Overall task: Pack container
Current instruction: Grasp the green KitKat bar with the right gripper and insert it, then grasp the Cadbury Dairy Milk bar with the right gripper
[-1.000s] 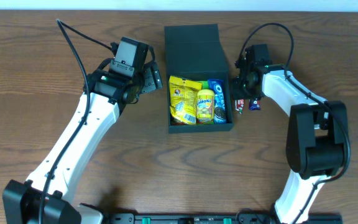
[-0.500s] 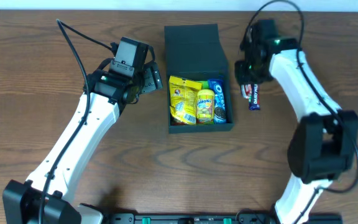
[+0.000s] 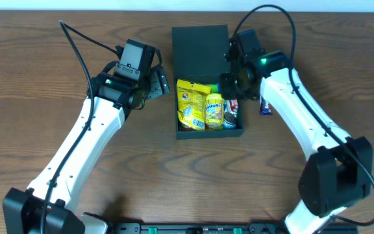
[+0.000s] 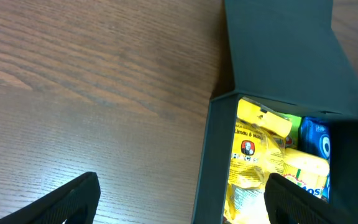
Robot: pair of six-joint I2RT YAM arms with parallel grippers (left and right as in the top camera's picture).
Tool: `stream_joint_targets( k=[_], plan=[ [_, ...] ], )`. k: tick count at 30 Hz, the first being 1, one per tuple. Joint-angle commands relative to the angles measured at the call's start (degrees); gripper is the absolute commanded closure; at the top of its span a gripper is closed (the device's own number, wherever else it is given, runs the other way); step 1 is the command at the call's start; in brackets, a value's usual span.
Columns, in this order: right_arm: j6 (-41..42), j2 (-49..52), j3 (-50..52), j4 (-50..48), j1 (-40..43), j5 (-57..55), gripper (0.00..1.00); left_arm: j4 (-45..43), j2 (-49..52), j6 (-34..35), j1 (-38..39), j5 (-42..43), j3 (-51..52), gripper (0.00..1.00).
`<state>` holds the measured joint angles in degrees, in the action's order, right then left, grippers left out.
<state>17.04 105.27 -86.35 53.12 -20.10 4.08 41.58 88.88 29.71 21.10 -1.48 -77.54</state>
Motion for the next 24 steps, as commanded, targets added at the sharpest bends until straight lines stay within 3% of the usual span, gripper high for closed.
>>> stream_joint_targets(
  k=[1, 2, 4, 5, 8, 14, 24],
  plan=[
    [2.67, 0.11, 1.46, -0.44, -0.02, -3.56, 0.83, 0.2, 0.37, -1.01, -0.2, 0.0, -0.42, 0.14],
    [2.62, 0.11, 1.51, -0.39, -0.02, -4.15, 0.75, 0.17, 0.37, -1.01, -0.2, 0.0, -0.42, 0.14],
    [2.36, 0.11, 1.49, -0.48, -0.02, -4.15, 0.22, 0.17, 0.37, -0.98, -0.2, 0.0, -0.42, 0.14],
    [2.16, 0.11, 1.49, -0.57, -0.02, -4.15, 0.11, 0.17, 0.37, -0.98, -0.2, 0.0, -0.42, 0.13],
    [0.28, 0.04, 0.9, -0.87, 0.35, -4.57, 0.09, 0.17, 0.37, -0.98, -0.2, 0.0, -0.42, 0.13],
    [-1.14, -2.05, -2.1, -2.01, 4.35, -15.76, 0.1, 0.22, 0.37, -1.01, -0.2, 0.0, -0.42, 0.13],
    [-4.09, 7.61, -1.92, -4.57, 15.1, -9.16, 0.26, 0.44, 0.37, -1.01, -0.17, 0.04, -0.42, 0.13]
  ],
)
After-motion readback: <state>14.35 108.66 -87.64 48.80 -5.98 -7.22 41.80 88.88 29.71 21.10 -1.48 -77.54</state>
